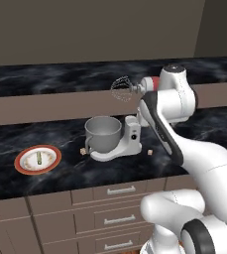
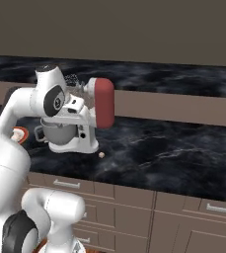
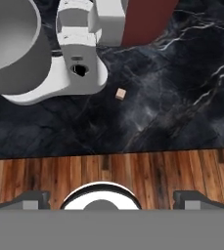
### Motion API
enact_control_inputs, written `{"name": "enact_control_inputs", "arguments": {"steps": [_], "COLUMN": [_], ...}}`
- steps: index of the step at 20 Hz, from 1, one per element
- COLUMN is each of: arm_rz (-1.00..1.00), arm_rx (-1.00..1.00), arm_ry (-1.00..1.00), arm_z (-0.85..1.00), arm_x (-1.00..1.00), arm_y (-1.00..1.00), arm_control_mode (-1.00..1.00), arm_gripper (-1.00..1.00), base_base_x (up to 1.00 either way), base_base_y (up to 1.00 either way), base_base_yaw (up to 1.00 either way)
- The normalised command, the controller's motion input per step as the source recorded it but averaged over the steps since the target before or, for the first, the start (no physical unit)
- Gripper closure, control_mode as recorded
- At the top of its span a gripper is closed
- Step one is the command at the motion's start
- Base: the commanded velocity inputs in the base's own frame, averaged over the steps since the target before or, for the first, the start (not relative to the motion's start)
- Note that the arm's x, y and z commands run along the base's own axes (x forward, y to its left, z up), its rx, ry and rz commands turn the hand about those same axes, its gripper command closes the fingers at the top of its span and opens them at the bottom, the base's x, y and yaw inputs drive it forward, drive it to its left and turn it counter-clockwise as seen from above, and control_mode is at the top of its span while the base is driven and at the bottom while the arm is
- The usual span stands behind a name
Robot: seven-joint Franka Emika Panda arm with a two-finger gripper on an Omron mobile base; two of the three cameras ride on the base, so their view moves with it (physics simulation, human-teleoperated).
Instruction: Add butter and sugar cubes to the stand mixer bowl and then turn on the stand mixer to begin making frosting.
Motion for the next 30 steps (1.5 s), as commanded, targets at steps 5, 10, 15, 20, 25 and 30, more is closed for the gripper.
{"name": "enact_control_inputs", "arguments": {"steps": [5, 10, 15, 20, 25, 30], "arm_rz": [0.00, 0.00, 0.07, 0.23, 0.31, 0.30], "arm_rx": [0.00, 0.00, 0.04, 0.16, 0.21, 0.19], "arm_ry": [0.00, 0.00, 0.00, 0.00, -0.06, -0.14], "arm_z": [-0.49, -0.57, -0.47, -0.27, -0.24, -0.20], "arm_x": [0.00, 0.00, 0.05, 0.03, 0.01, 0.03], "arm_y": [-0.21, -0.12, -0.20, -0.36, -0.30, -0.18], "arm_control_mode": [-1.00, -1.00, -1.00, -1.00, -1.00, -1.00], "arm_gripper": [-1.00, -1.00, -1.00, -1.00, -1.00, -1.00], "base_base_x": [0.00, 0.00, 0.00, 0.00, 0.00, 0.00], "base_base_y": [0.00, 0.00, 0.00, 0.00, 0.00, 0.00], "base_base_yaw": [0.00, 0.00, 0.00, 0.00, 0.00, 0.00]}}
